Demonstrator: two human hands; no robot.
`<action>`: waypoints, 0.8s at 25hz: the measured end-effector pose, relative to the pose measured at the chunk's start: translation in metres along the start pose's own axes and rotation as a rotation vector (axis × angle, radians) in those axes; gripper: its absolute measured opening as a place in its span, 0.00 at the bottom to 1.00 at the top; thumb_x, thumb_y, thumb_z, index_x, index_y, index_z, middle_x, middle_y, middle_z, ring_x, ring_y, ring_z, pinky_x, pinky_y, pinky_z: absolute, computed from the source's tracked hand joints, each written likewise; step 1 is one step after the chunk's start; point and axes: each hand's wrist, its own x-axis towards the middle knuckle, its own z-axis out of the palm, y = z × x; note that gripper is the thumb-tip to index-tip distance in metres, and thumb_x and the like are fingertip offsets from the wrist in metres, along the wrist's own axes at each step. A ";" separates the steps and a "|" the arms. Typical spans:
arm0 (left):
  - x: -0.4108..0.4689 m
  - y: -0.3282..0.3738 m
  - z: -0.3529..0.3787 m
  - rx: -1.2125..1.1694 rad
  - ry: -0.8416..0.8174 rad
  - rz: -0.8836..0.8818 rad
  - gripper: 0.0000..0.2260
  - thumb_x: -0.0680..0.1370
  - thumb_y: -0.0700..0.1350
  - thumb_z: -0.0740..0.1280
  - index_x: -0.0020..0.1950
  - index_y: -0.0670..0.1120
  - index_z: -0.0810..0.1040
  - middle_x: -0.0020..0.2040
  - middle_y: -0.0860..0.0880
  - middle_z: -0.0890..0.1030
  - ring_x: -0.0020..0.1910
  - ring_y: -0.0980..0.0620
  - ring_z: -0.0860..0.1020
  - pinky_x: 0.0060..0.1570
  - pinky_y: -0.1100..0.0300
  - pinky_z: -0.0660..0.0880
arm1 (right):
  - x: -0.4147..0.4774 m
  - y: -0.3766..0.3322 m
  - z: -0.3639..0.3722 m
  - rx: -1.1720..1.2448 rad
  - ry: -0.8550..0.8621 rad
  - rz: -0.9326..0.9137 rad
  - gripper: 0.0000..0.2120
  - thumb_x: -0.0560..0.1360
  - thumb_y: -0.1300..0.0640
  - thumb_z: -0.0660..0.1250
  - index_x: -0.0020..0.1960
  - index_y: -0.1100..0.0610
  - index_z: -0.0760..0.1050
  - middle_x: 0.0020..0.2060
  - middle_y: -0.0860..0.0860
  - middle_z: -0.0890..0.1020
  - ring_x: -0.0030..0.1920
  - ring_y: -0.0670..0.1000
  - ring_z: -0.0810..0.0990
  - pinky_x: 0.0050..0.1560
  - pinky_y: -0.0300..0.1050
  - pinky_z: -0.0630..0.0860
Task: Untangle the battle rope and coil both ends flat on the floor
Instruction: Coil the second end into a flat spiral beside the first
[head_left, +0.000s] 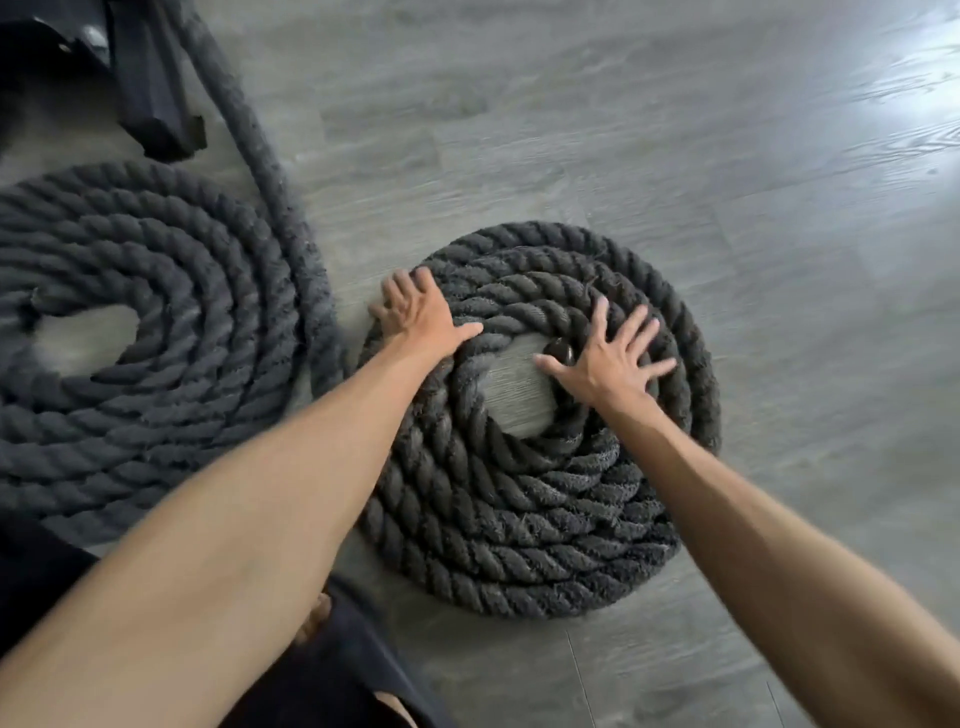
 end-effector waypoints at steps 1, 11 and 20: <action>0.013 0.008 -0.003 0.048 -0.075 0.072 0.56 0.66 0.69 0.73 0.79 0.45 0.44 0.79 0.35 0.47 0.78 0.35 0.48 0.70 0.32 0.51 | -0.009 0.008 0.007 0.037 -0.013 0.077 0.62 0.64 0.20 0.63 0.80 0.49 0.32 0.78 0.64 0.33 0.78 0.64 0.31 0.65 0.83 0.40; 0.082 -0.041 -0.035 0.091 -0.092 0.030 0.57 0.65 0.68 0.73 0.80 0.45 0.44 0.76 0.34 0.57 0.74 0.37 0.56 0.69 0.42 0.59 | 0.059 -0.049 -0.036 -0.106 -0.123 -0.023 0.64 0.66 0.30 0.74 0.81 0.52 0.33 0.77 0.66 0.31 0.78 0.63 0.30 0.67 0.84 0.47; 0.133 -0.070 -0.060 -0.100 -0.049 -0.258 0.58 0.62 0.71 0.73 0.77 0.42 0.50 0.76 0.32 0.58 0.75 0.36 0.58 0.73 0.44 0.54 | 0.192 -0.149 -0.120 -0.353 -0.198 -0.334 0.63 0.67 0.38 0.78 0.81 0.46 0.33 0.77 0.58 0.27 0.78 0.58 0.28 0.70 0.80 0.45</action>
